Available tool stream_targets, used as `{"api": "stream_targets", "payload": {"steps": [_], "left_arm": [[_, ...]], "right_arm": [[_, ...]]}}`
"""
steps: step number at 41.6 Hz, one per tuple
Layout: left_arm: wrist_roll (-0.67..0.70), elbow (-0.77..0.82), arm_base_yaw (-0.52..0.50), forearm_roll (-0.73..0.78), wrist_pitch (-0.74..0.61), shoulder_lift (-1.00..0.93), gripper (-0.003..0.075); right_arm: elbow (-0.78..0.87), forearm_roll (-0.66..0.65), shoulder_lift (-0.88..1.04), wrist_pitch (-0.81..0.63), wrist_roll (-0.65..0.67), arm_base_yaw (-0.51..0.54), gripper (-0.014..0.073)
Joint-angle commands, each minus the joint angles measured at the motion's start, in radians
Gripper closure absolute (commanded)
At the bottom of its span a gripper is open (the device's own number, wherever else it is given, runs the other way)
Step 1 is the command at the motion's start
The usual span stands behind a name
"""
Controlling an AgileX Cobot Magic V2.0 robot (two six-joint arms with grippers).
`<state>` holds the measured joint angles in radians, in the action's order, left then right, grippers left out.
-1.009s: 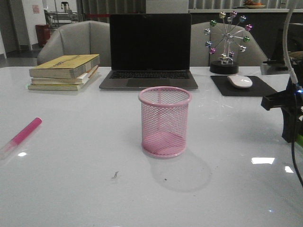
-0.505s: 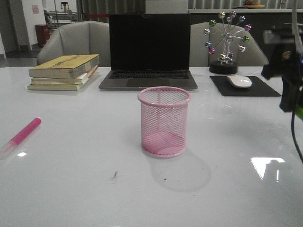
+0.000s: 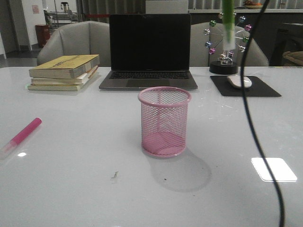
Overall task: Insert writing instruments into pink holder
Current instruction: 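Move the green marker over the pink holder and drop it in, then withdraw the right gripper and lower the left gripper to the pink marker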
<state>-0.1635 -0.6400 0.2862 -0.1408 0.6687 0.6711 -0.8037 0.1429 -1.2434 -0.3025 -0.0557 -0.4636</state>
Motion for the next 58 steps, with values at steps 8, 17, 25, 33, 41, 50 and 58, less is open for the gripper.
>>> {"api": "stream_targets", "payload": {"steps": [8, 17, 25, 33, 41, 50, 58], "left_arm": [[-0.001, -0.027, 0.008, -0.016, -0.07, 0.004, 0.0267], [-0.001, -0.027, 0.008, -0.016, -0.07, 0.004, 0.0267], [-0.001, -0.027, 0.008, -0.016, -0.07, 0.004, 0.0267], [-0.001, -0.027, 0.008, -0.016, -0.07, 0.004, 0.0267], [-0.001, -0.027, 0.008, -0.016, -0.07, 0.004, 0.0267], [-0.001, -0.027, 0.008, -0.016, -0.07, 0.004, 0.0267], [-0.001, -0.027, 0.008, -0.016, -0.07, 0.006, 0.0267]], "right_arm": [[0.016, -0.055, -0.121, -0.399, 0.001, -0.121, 0.0426], [0.016, -0.073, -0.313, -0.484, 0.001, -0.122, 0.0407], [0.016, -0.073, -0.412, -0.496, 0.001, -0.126, 0.0173], [0.009, -0.073, -0.326, -0.425, 0.001, -0.126, 0.006], [0.009, -0.073, -0.071, 0.022, -0.076, -0.12, 0.006], [0.009, -0.073, 0.226, 0.504, -0.119, -0.039, 0.0071], [0.03, -0.031, 0.426, 0.797, -0.118, -0.021, 0.0078]]}}
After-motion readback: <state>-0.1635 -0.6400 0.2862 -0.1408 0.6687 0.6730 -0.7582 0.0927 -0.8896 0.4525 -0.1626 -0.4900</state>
